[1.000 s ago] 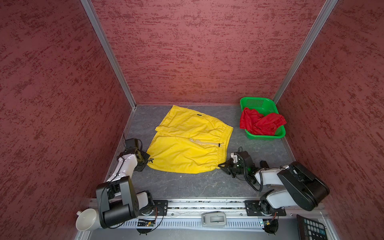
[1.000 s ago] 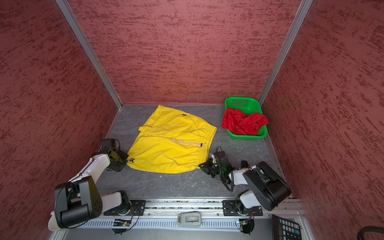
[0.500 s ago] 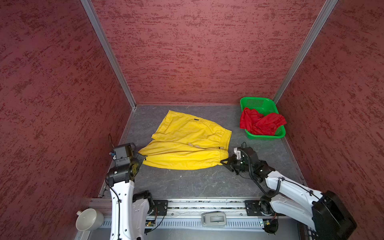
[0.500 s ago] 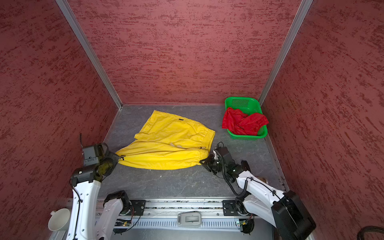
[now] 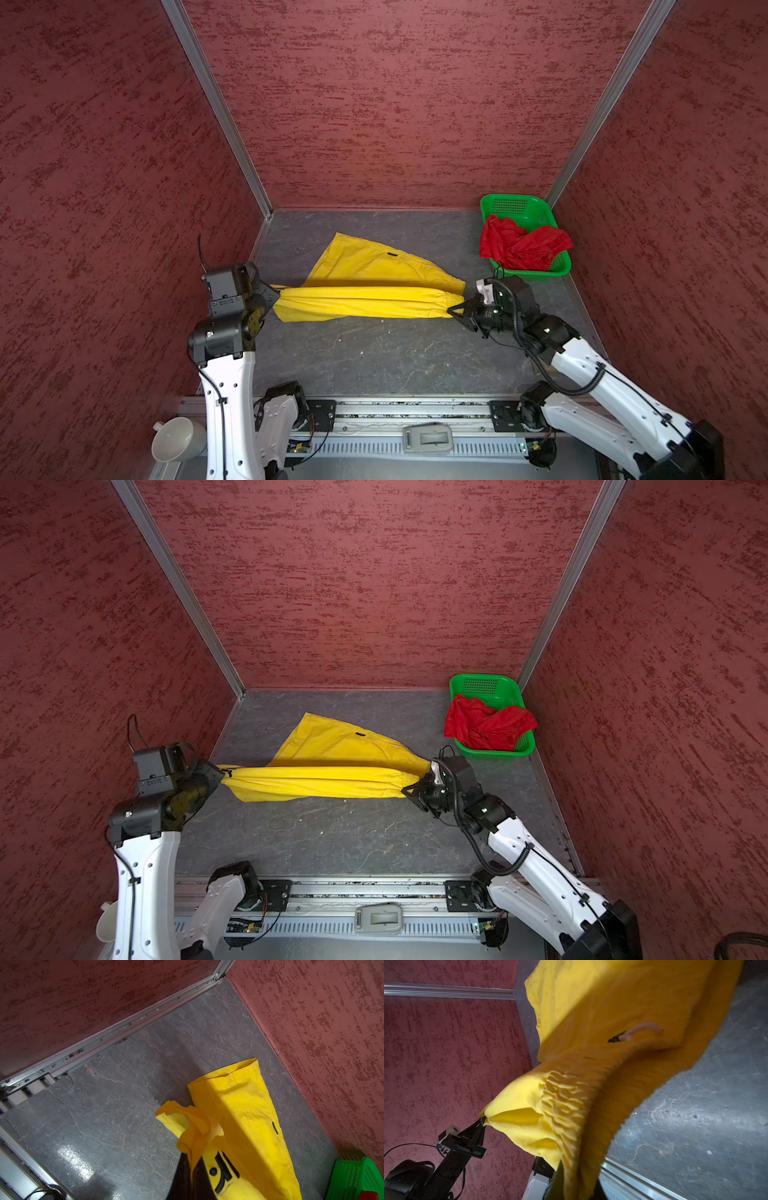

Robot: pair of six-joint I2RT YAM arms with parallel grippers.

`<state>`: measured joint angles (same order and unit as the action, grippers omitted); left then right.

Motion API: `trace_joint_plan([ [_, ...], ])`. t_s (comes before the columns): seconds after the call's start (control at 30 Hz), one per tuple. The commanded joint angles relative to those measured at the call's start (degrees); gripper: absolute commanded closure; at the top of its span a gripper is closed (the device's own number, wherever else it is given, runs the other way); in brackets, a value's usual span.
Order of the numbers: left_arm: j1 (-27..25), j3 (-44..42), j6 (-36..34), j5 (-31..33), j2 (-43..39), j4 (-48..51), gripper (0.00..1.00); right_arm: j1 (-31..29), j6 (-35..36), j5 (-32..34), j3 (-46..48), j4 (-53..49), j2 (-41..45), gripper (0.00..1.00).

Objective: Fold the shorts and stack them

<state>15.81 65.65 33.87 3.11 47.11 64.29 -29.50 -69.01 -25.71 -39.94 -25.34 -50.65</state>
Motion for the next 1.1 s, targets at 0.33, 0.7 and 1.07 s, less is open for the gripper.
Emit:
trace_joint_plan([
  [0.33, -2.9, 5.5, -9.5, 6.9, 4.2, -3.1, 1.00, 5.0, -3.6, -9.2, -10.1, -20.6, -3.4, 1.00],
  [0.7, -9.9, 10.0, -14.9, 10.4, 16.1, -11.3, 1.00, 11.9, -0.4, -18.1, -5.3, -24.2, -5.0, 1.00],
  [1.07, -15.3, 15.2, -19.2, 12.1, 27.1, -20.1, 1.00, 19.8, 7.5, -22.3, -6.9, -24.9, -11.9, 1.00],
])
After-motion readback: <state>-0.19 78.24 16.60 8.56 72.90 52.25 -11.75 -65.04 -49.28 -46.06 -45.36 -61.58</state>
